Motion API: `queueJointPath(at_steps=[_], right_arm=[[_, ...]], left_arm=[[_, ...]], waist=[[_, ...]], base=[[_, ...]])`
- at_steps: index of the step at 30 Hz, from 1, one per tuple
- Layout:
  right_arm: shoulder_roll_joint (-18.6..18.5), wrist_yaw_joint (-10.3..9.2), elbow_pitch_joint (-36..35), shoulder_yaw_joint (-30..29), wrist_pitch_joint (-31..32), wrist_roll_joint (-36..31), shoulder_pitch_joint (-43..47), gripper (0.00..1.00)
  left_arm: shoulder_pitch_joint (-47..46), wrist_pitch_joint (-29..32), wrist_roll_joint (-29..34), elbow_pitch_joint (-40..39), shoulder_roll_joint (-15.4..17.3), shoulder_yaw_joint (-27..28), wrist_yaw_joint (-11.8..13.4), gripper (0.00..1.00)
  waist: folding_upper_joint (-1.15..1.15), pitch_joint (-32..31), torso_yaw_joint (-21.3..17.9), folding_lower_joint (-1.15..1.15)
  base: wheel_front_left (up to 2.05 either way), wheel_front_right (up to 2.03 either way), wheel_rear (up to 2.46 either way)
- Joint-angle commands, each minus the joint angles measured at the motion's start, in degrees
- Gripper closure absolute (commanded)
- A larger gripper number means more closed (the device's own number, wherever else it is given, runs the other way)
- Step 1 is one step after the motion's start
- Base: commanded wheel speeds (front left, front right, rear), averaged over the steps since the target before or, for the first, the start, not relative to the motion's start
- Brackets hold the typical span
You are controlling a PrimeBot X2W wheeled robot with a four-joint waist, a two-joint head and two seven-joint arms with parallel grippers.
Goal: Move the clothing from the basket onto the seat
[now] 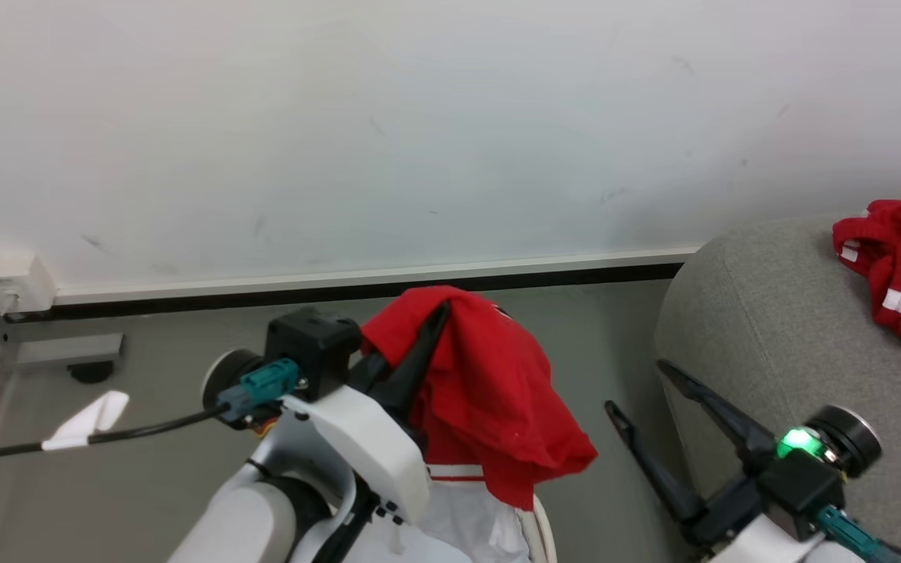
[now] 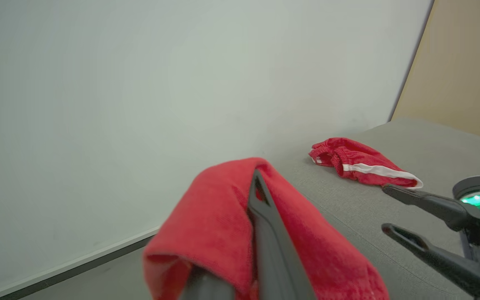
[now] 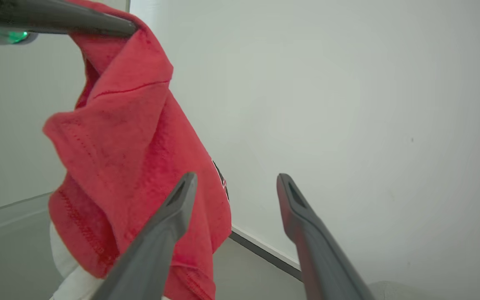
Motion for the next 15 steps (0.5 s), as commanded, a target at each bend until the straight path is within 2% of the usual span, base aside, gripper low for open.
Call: queueJointPath(at_steps=[1, 7, 8, 15], right_arm=[[-0.9, -0.14, 0.4, 2.2, 0.6, 0.9, -2.4, 0.0], [-2.0, -0.15, 3.4, 12.8, 2.7, 3.8, -12.0, 0.0], [-2.0, -0.15, 3.4, 12.8, 2.7, 3.8, -12.0, 0.0], [0.1, -0.14, 11.0, 22.9, 4.1, 8.9, -19.9, 0.0]], left_arm=[[0.4, -0.1, -0.3, 0.0, -0.3, -0.4, -0.3, 1.0], [-0.1, 0.4, -0.7, 0.4, -1.8, -3.7, -1.9, 1.0], [-0.1, 0.4, -0.7, 0.4, -1.8, -3.7, -1.9, 1.0], [-0.8, 2.1, -2.1, 0.7, -3.4, -8.5, -4.9, 1.0]], waist=[[0.0, 0.2, -0.1, 0.0], [0.0, 0.6, -0.1, 0.0], [0.0, 0.6, -0.1, 0.0], [0.0, 0.5, 1.7, 0.0]], base=[[0.0, 0.0, 0.0], [0.0, 0.0, 0.0], [0.0, 0.0, 0.0], [0.0, 0.0, 0.0]])
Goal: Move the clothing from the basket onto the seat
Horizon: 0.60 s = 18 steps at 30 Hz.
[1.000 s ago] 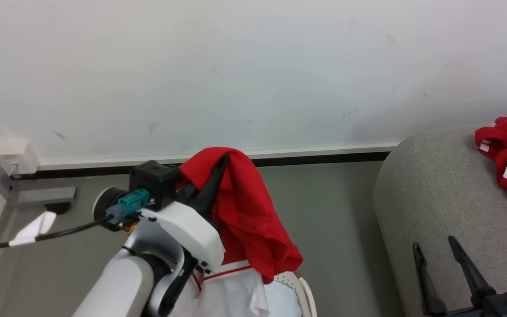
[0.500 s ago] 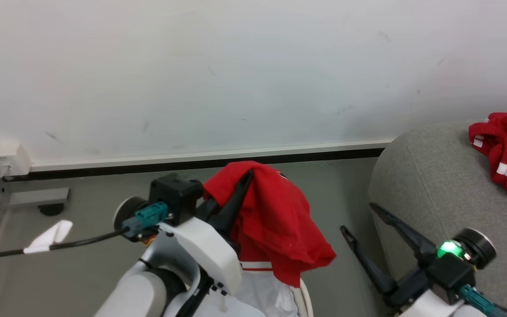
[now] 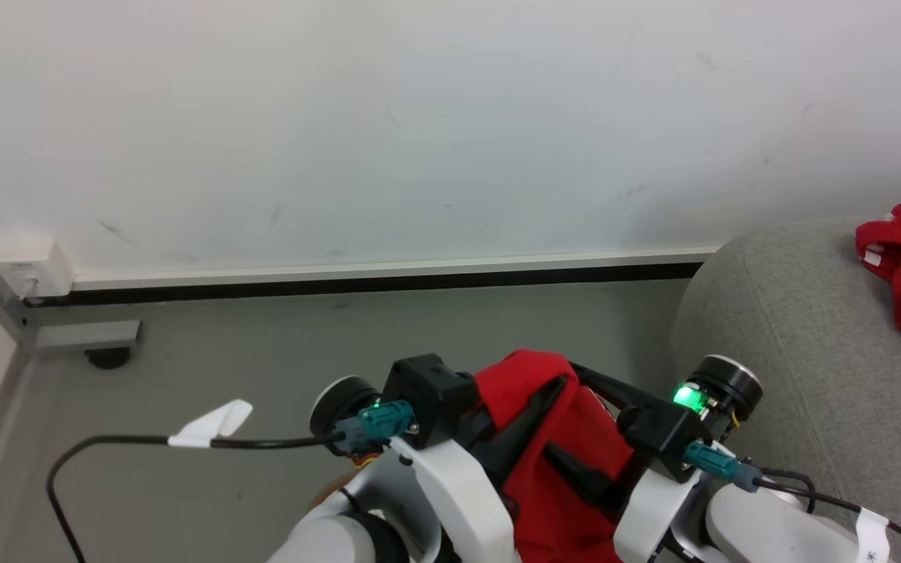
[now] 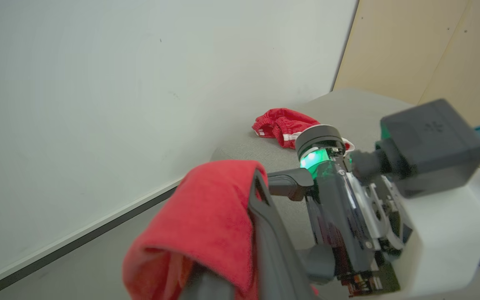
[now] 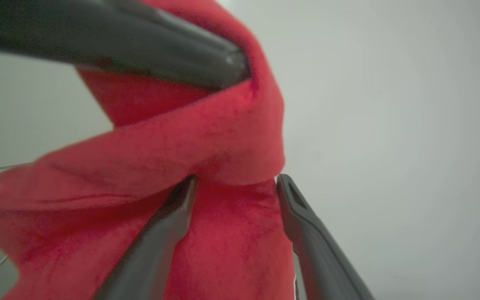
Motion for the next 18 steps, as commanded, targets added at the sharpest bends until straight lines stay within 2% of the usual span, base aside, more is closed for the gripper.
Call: queueJointPath(at_steps=[1, 3, 4, 5, 6, 11, 16, 17, 18], right_arm=[[0.4, -0.13, 0.5, 0.4, 0.1, 1.0, -0.3, 0.0], [0.9, -0.13, 2.6, 2.8, 0.5, 3.3, -1.8, 0.0], [1.0, -0.13, 3.4, 3.9, 0.7, 4.7, -2.3, 0.15], [1.4, -0.13, 4.1, 4.5, 0.0, 6.2, -2.6, 0.78], [1.5, -0.13, 4.6, 5.5, -0.3, 7.5, -3.0, 1.0], [1.2, -0.13, 6.5, 8.1, -3.0, 12.0, -4.9, 1.0], [0.7, -0.14, 8.0, 8.0, -5.1, 13.6, -6.0, 1.0], [0.6, -0.13, 8.2, 7.7, -5.4, 13.7, -6.1, 1.0], [0.5, -0.14, 8.4, 7.2, -5.6, 13.8, -6.2, 1.0]], left_arm=[[-0.6, 0.0, -0.6, 0.0, -0.1, 0.1, -0.1, 1.0], [-0.7, 0.2, -0.9, 0.0, -0.6, -0.6, -0.4, 1.0], [-0.7, 0.1, -0.9, 0.0, -0.7, -0.8, -0.5, 1.0], [-0.7, 0.1, -1.0, 0.0, -0.9, -1.0, -0.5, 1.0], [-0.7, 0.1, -1.2, -0.1, -1.0, -1.2, -0.5, 1.0], [-0.3, 0.0, -1.1, 0.1, -0.5, -0.9, 0.1, 1.0], [0.3, -0.8, -0.5, 0.3, 0.2, 0.1, 1.1, 1.0], [0.5, -1.1, -0.2, 0.4, 0.3, 0.4, 1.4, 0.93], [0.6, -1.6, 0.1, 0.4, 0.6, 0.8, 1.8, 0.65]], waist=[[0.0, -0.1, 0.3, 0.0], [0.0, -0.1, 0.9, 0.0], [0.0, -0.1, 1.2, 0.0], [0.0, -0.1, 1.5, 0.0], [0.0, -0.1, 1.8, 0.0], [0.0, 0.1, 2.8, 0.0], [0.0, 0.2, 3.2, 0.0], [0.0, 0.2, 3.2, 0.0], [0.0, 0.2, 3.1, 0.0]], base=[[0.0, 0.0, 0.0], [0.0, 0.0, 0.0], [0.0, 0.0, 0.0], [0.0, 0.0, 0.0], [0.0, 0.0, 0.0], [0.0, 0.0, 0.0], [0.0, 0.0, 0.0], [0.0, 0.0, 0.0], [0.0, 0.0, 0.0]])
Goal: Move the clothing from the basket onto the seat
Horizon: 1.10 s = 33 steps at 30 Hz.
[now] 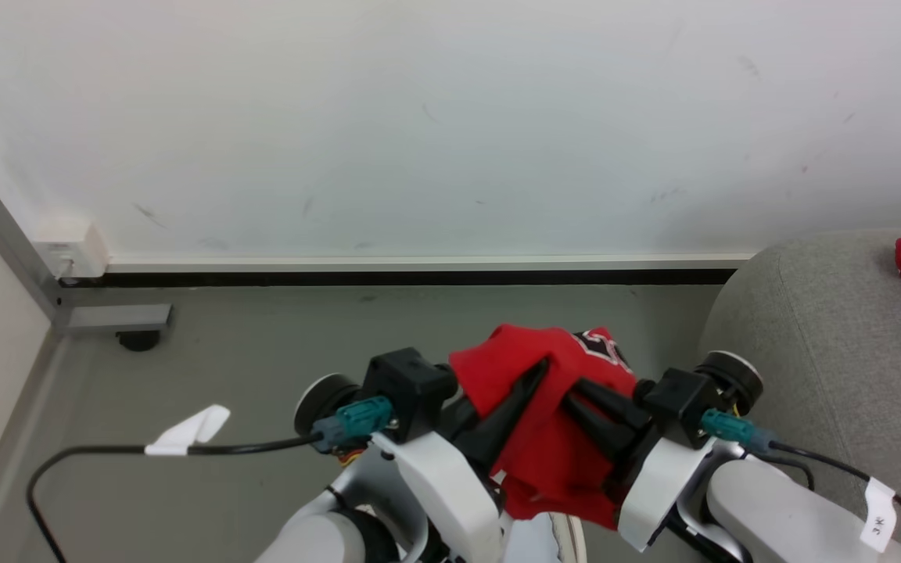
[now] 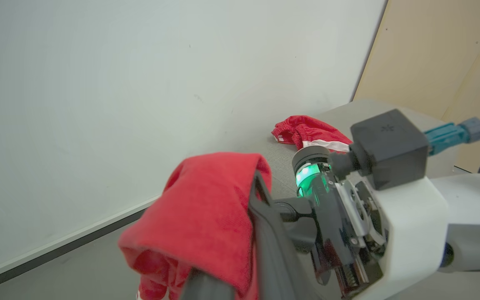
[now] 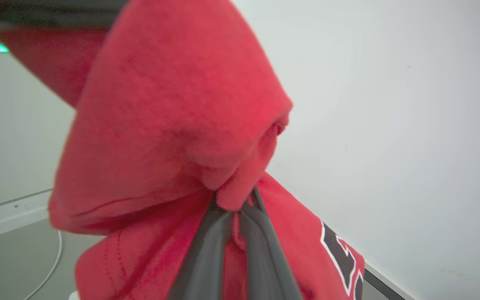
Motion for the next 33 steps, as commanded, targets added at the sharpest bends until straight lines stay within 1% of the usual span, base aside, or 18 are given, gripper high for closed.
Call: queueJointPath(at_steps=[1, 2, 9, 13, 18, 23, 28, 33], right_arm=[[-0.6, -0.15, 0.2, -1.1, -0.7, 0.3, -0.9, 1.0], [-0.6, -0.15, 0.3, -1.6, -0.8, 0.3, -0.9, 1.0], [-2.0, -0.14, -0.1, -6.7, -1.1, 0.1, 0.4, 1.0], [-3.4, -0.15, -1.3, -9.7, -1.1, -0.5, 1.8, 1.0], [-5.0, -0.14, -2.8, -12.8, -1.2, -1.4, 2.9, 1.0], [-6.4, -0.14, -3.8, -15.3, -1.1, -1.9, 4.3, 1.0], [-7.0, -0.15, -4.8, -16.8, -1.1, -2.5, 5.2, 1.0], [-7.5, -0.15, -5.8, -17.7, -0.8, -2.8, 5.8, 1.0]], left_arm=[[1.0, -1.1, 0.6, 0.3, 0.6, 0.6, 0.6, 0.06], [1.3, -1.7, 0.8, 0.5, 0.8, 0.9, 1.0, 0.0], [5.3, -6.9, 2.4, 2.1, 2.1, 1.9, 2.8, 0.0], [8.4, -11.1, 3.6, 3.8, 3.1, 1.7, 3.3, 0.0], [11.3, -17.7, 4.4, 7.9, 3.7, 1.5, 3.3, 0.0], [12.1, -21.6, 4.7, 11.4, 3.2, 1.1, 3.1, 0.0], [11.4, -23.3, 4.2, 13.1, 2.5, 0.9, 2.8, 0.0], [10.9, -24.1, 4.2, 13.7, 2.3, 0.7, 2.9, 0.0]], waist=[[0.0, 0.0, -0.1, 0.0], [0.0, 0.0, -0.2, 0.0], [0.0, 0.0, -1.1, 0.0], [0.0, 0.1, -1.6, 0.0], [0.0, 0.1, -2.7, 0.0], [0.0, 0.1, -4.1, 0.0], [0.0, 0.3, -7.0, 0.0], [0.0, 0.8, -11.9, 0.0]], base=[[0.0, 0.0, 0.0], [0.0, 0.0, 0.0], [0.0, 0.0, 0.0], [0.0, 0.0, 0.0], [0.0, 0.0, 0.0], [0.0, 0.0, 0.0], [0.0, 0.0, 0.0], [0.0, 0.0, 0.0]])
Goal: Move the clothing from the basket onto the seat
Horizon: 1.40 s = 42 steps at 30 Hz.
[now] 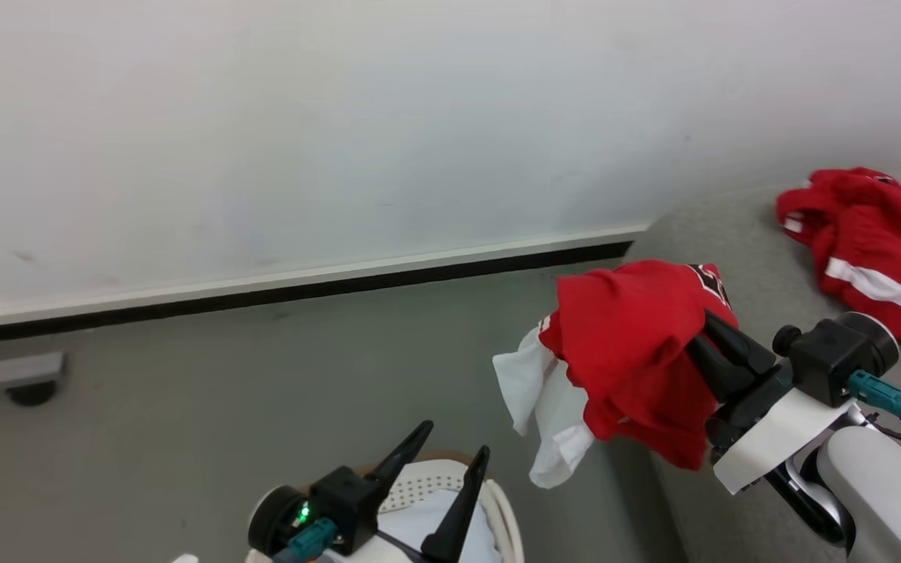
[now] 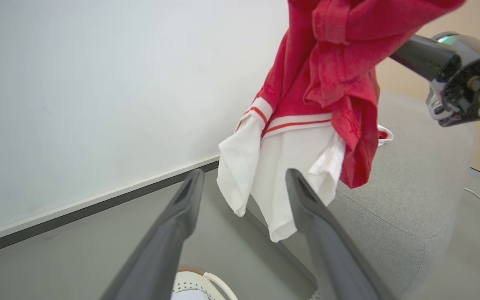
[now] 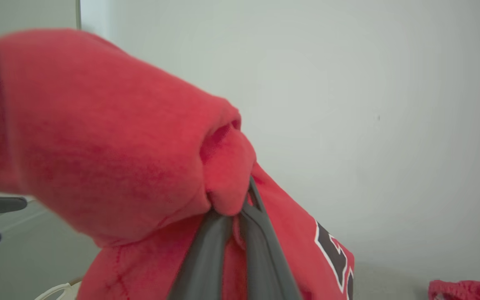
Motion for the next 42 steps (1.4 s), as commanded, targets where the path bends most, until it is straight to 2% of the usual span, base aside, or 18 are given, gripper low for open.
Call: queueJointPath(at_steps=[1, 9, 16, 25, 32, 36, 40, 42], right_arm=[[-0.6, -0.14, -0.6, -0.6, 0.1, -0.3, 1.0, 1.0], [-2.2, -0.14, -3.3, -2.4, 1.0, -1.3, 2.8, 1.0], [-3.0, -0.14, -6.7, -8.3, 0.7, -0.2, 5.5, 1.0], [-2.4, -0.15, -6.5, -19.4, 0.2, -1.2, 1.4, 1.0], [-4.7, -0.15, -1.6, -31.6, 0.2, -3.7, -9.7, 1.0], [-8.0, -0.15, 5.7, -39.0, 0.6, -5.0, -16.5, 1.0], [-9.2, -0.15, 16.7, -46.3, 0.3, -10.3, -21.6, 1.0], [-8.4, -0.14, 22.7, -49.8, 0.2, -13.4, -23.0, 1.0]], left_arm=[[-0.4, -0.5, -0.2, 0.4, 0.0, -0.1, -0.1, 0.0], [-1.5, -1.2, 0.1, 1.1, -1.1, -1.6, -0.6, 0.0], [-4.1, -0.6, 1.3, 0.4, -1.3, -3.2, -1.6, 0.0], [-11.6, 2.9, 3.6, -1.8, -0.2, -4.2, -3.8, 0.0], [-19.2, 5.7, 5.8, -5.3, 1.2, -3.6, -5.2, 0.0], [-21.9, 6.4, 6.6, -7.2, 1.5, -2.7, -4.8, 0.0], [-22.8, 7.1, 6.5, -8.8, 2.1, -1.8, -4.4, 0.0], [-22.7, 7.4, 6.4, -9.6, 2.2, -1.5, -3.8, 0.0]], waist=[[0.0, 0.5, -4.1, 0.0], [0.0, 2.5, -13.5, 0.0], [0.0, 7.9, -17.0, 0.0], [0.0, 21.1, -15.1, 0.0], [0.0, 32.7, -11.6, 0.0], [0.0, 37.0, -9.6, 0.0], [0.0, 39.5, -8.2, 0.0], [0.0, 40.3, -7.6, 0.0]], base=[[0.0, 0.0, 0.0], [0.0, 0.0, 0.0], [0.0, 0.0, 0.0], [0.0, 0.0, 0.0], [0.0, 0.0, 0.0], [0.0, 0.0, 0.0], [0.0, 0.0, 0.0], [0.0, 0.0, 0.0]])
